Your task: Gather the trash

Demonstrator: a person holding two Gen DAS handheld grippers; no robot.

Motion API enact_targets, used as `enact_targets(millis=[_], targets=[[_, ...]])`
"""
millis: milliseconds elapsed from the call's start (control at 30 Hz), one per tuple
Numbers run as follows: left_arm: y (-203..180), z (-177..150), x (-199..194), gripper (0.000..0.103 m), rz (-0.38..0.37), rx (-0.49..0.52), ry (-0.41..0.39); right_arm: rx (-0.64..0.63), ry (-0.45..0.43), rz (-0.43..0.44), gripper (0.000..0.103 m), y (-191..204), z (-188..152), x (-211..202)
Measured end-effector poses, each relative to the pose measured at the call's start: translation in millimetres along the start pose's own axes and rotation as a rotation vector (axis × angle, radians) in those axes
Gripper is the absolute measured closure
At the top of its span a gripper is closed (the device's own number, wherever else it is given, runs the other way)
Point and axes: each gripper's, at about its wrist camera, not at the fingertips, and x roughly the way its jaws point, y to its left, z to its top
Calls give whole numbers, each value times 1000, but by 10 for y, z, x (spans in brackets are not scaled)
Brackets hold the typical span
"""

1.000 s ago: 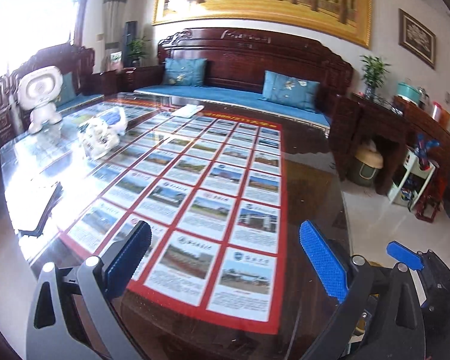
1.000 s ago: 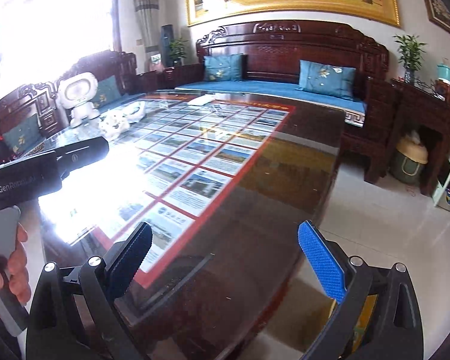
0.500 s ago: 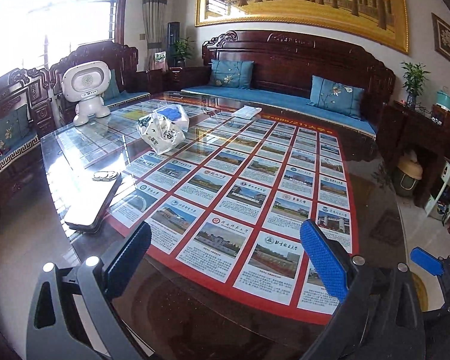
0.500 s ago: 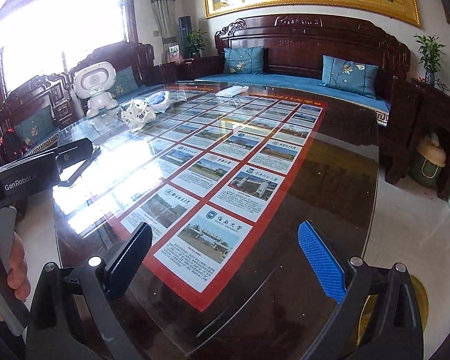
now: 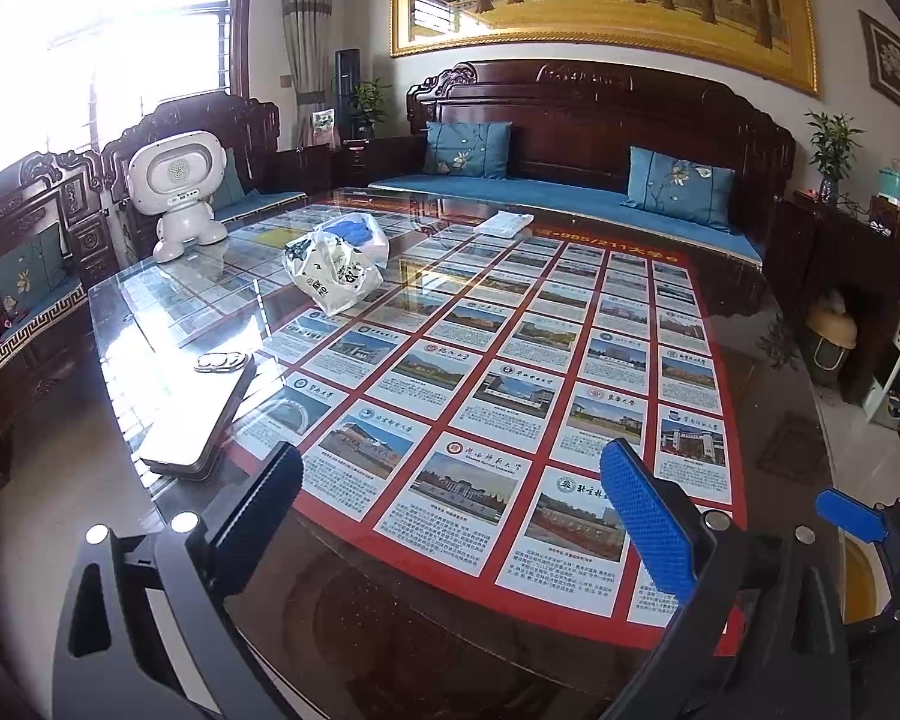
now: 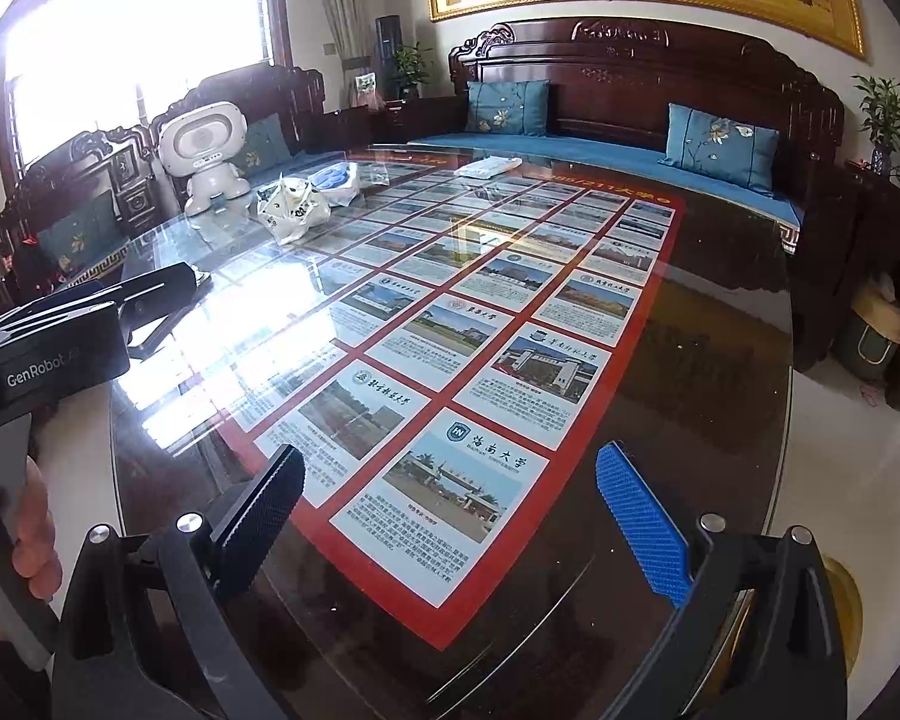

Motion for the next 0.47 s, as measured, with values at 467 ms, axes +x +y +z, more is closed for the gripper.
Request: enact_targets(millis=[467], targets=[[148,72,278,4,-28,-100,75,31,45,17,9,-68,3,213]])
